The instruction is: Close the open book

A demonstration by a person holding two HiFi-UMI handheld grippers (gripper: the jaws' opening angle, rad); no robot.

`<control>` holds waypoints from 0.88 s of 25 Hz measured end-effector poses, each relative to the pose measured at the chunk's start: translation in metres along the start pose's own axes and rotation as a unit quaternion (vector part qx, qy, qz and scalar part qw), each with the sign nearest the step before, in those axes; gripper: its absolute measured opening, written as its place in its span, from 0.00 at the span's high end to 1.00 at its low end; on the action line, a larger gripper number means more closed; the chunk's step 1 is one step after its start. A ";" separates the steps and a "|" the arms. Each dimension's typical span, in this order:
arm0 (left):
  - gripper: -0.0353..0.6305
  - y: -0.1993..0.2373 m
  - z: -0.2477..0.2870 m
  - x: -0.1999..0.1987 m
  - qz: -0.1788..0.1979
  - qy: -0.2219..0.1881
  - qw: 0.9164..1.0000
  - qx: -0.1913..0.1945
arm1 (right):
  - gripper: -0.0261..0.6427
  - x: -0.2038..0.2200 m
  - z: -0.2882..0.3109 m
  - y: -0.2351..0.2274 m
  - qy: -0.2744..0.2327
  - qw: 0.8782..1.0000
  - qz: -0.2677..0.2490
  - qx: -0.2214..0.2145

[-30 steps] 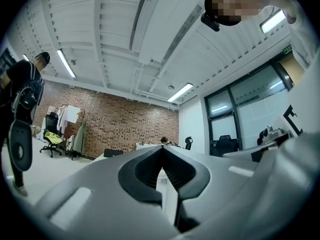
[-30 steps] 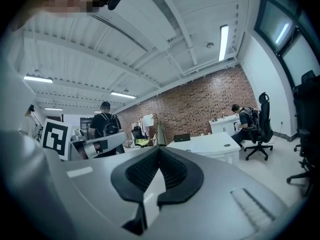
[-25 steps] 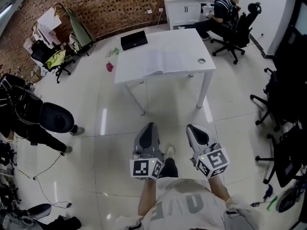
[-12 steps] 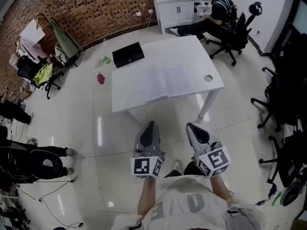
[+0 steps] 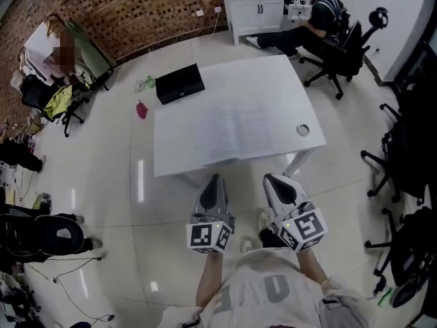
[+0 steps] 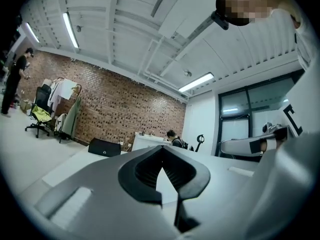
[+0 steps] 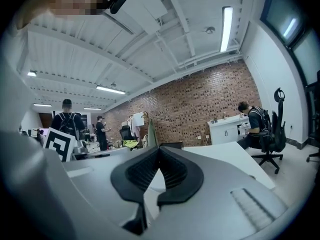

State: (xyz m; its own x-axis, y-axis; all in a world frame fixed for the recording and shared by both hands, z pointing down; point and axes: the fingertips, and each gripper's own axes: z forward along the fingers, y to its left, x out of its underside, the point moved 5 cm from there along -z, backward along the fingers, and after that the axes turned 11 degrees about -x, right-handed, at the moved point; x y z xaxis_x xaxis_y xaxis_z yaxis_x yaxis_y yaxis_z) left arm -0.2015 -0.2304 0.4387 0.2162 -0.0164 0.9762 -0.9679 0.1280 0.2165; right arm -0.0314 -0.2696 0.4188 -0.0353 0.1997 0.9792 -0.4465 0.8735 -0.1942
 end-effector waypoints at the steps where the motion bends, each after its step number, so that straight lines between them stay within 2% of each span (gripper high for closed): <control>1: 0.92 -0.003 0.011 -0.002 0.009 -0.004 1.000 -0.002 | 0.95 -0.004 0.004 -0.009 -0.004 1.000 -0.003 -0.005; 7: 0.92 -0.023 0.063 -0.015 0.065 -0.034 0.997 -0.018 | 0.95 -0.012 0.024 -0.069 -0.015 1.000 -0.009 -0.015; 10: 0.92 -0.020 0.078 -0.001 0.039 -0.023 0.999 -0.027 | 0.95 -0.009 0.034 -0.086 -0.014 1.000 0.003 -0.021; 12: 0.93 -0.007 0.086 0.017 0.010 0.007 0.999 -0.036 | 0.95 -0.011 0.042 -0.089 -0.010 1.000 0.011 -0.026; 13: 0.88 -0.001 0.091 0.028 0.004 0.025 0.999 -0.036 | 0.95 -0.013 0.046 -0.089 -0.006 1.000 0.012 -0.028; 14: 0.72 0.003 0.096 0.040 0.006 0.044 0.998 -0.035 | 0.95 -0.014 0.050 -0.091 0.000 1.000 0.011 -0.029; 15: 0.63 0.007 0.100 0.053 0.011 0.062 0.997 -0.036 | 0.95 -0.015 0.054 -0.092 0.005 1.000 0.011 -0.029; 17: 0.63 0.016 0.105 0.079 0.015 0.094 0.994 -0.052 | 0.95 -0.015 0.060 -0.095 0.012 0.999 0.014 -0.026; 19: 0.64 0.028 0.105 0.104 -0.017 0.124 0.989 -0.077 | 0.95 -0.015 0.065 -0.095 0.012 0.999 0.018 -0.024; 20: 0.68 0.035 0.104 0.116 -0.053 0.138 0.985 -0.088 | 0.95 -0.015 0.066 -0.095 0.012 0.999 0.021 -0.024; 22: 0.71 0.048 0.103 0.136 -0.150 0.162 0.970 -0.105 | 0.95 -0.014 0.070 -0.098 0.011 0.999 0.028 -0.021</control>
State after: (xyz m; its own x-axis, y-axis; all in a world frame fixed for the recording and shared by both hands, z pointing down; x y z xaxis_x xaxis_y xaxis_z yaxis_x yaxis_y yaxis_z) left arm -0.2321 -0.3286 0.5835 0.5455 0.2230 0.8079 -0.8151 0.3656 0.4495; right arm -0.0502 -0.3889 0.4283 -0.0381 0.2577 0.9655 -0.4058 0.8789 -0.2507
